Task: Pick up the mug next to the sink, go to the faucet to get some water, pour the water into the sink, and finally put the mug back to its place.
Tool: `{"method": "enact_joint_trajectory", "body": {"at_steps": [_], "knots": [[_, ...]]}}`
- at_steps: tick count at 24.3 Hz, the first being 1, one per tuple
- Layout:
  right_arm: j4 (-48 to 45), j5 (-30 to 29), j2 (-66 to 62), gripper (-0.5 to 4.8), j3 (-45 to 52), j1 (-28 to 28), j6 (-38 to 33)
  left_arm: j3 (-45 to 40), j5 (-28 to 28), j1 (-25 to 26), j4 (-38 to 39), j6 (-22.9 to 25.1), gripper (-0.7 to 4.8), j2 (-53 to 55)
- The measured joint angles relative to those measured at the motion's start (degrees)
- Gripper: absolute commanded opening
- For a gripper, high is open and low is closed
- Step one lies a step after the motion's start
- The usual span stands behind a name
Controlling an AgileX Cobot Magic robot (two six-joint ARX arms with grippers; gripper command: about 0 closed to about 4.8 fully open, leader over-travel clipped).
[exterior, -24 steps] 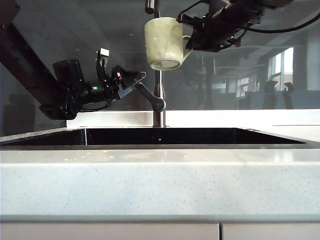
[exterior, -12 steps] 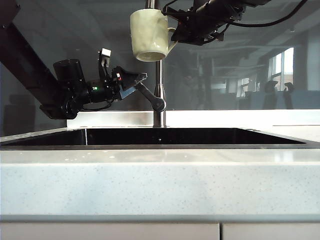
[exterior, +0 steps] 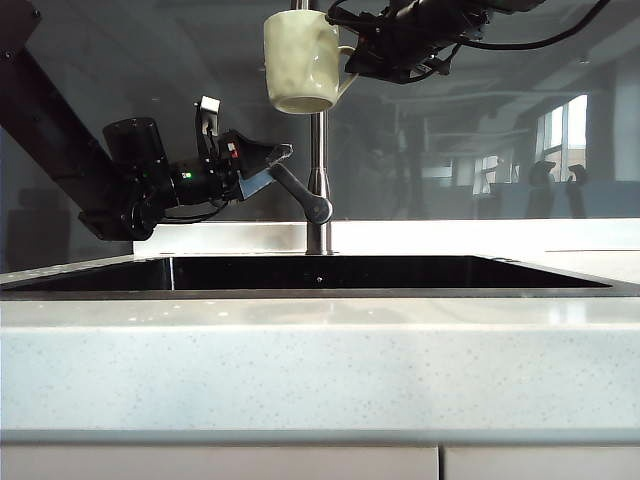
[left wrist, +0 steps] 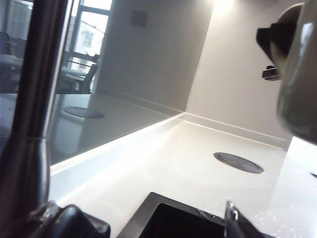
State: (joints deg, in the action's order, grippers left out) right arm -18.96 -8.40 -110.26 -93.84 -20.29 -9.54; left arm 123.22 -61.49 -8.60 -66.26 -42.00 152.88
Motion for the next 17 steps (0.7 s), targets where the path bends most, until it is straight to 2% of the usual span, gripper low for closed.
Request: {"method": "enact_joint_trajectory", "body": {"at_steps": [3,10,12,17], "knots": [[0.0,0.0,0.0,-0.07,0.0,0.0,0.0,0.0,-0.5,0.0,-1.3,-2.1,3.34,0.3],[0.0,0.9,0.0,-0.07,0.0,0.0,0.0,0.1,-2.8,0.5,-4.9,-3.9,3.38,0.2],[0.0,0.9,0.0,-0.07,0.0,0.0,0.0,0.1,-2.6,0.5,-5.1,-3.0,3.38,0.2],[0.0,0.9,0.0,-0.07,0.0,0.0,0.0,0.1,-0.5,0.5,-2.7,3.6,3.38,0.2]]}}
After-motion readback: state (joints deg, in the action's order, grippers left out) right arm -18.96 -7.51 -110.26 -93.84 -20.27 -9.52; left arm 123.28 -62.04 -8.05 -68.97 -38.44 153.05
